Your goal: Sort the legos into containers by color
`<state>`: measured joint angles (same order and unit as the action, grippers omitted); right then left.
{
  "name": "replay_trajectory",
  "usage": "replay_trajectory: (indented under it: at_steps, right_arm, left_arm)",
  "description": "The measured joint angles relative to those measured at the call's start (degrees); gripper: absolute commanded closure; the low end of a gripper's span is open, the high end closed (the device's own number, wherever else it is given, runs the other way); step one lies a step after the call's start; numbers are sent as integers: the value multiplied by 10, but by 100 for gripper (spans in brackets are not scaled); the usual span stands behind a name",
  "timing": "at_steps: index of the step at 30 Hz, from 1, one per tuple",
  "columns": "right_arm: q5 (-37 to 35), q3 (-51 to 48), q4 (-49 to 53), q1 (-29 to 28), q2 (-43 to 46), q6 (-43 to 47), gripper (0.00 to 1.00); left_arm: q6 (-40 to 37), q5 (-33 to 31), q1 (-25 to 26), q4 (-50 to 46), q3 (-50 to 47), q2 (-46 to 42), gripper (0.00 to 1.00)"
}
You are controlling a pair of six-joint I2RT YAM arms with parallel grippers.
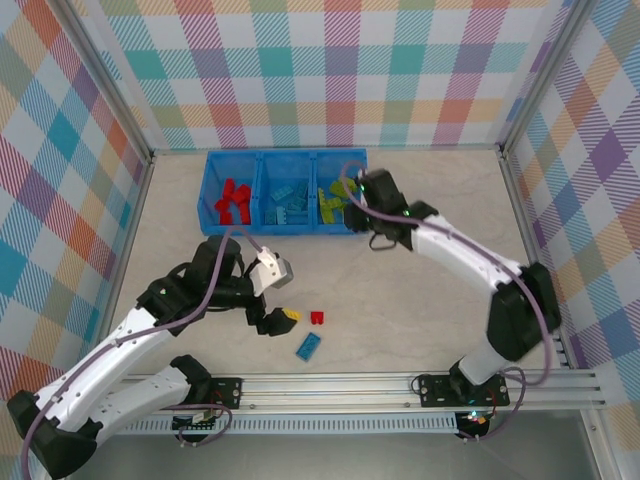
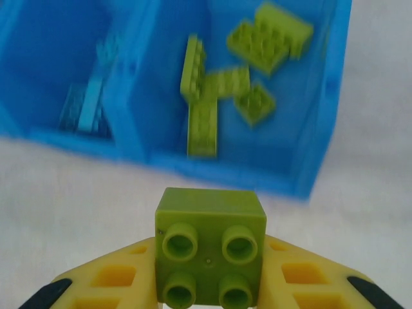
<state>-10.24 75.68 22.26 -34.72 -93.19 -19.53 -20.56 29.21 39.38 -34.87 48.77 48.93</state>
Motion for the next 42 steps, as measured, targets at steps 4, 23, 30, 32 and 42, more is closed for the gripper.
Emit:
replay_trajectory:
  at_steps: [4, 23, 30, 32, 42]
  right_arm:
    - [1, 116, 17, 16, -119, 14, 54]
    - [61, 35, 127, 28, 75, 38, 7]
    - [120, -113, 236, 26, 305, -21, 0]
    - [143, -120, 277, 26, 325, -28, 0]
    - [291, -175, 340, 26, 341, -58, 0]
  left_arm:
    - [92, -72, 20, 5, 1, 22, 0]
    - [529, -318, 156, -11, 45, 205, 20]
    - [641, -360, 200, -17, 107, 382, 30]
    - [661, -364, 204, -16, 120, 420, 32]
    - [716, -419, 213, -30, 127, 484, 56]
